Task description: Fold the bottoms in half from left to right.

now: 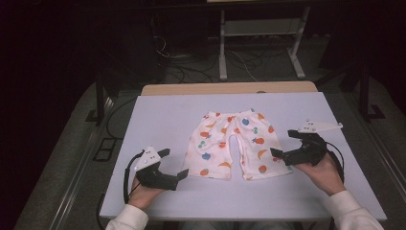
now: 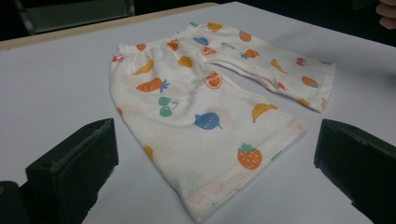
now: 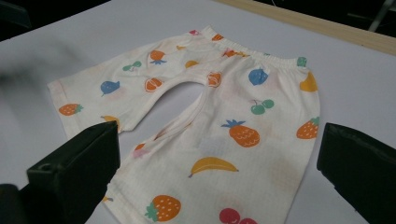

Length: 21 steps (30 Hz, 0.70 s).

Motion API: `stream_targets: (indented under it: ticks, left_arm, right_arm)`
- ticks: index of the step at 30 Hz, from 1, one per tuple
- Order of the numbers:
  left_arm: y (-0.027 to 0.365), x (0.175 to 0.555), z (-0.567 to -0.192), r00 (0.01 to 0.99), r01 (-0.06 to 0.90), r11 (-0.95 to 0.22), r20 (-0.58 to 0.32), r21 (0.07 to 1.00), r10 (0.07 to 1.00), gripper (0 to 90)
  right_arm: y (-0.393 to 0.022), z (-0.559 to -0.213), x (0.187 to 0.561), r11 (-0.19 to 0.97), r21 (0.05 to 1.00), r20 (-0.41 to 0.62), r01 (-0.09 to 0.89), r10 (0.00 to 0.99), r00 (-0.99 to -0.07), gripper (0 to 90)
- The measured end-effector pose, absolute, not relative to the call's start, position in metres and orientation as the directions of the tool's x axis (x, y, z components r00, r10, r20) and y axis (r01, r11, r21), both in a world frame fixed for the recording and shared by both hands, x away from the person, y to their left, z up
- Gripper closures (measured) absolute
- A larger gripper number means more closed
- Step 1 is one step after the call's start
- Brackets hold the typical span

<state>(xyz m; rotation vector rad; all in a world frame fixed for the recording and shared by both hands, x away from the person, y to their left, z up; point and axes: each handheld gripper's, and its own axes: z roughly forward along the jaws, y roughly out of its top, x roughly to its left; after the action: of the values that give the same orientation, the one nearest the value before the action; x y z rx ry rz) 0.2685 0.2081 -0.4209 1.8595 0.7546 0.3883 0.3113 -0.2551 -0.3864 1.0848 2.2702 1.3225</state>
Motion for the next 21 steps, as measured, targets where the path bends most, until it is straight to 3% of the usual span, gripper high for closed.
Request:
stream_targets:
  ticks: [21]
  left_arm:
    - [0.208, 0.269, -0.421, 0.753, 0.322, -0.260, -0.079, 0.910, 0.653, 0.0]
  right_arm:
    - [-0.237, -0.380, 0.338, 0.312, 0.829, 0.109, 0.464, 0.724, -0.682, 0.0]
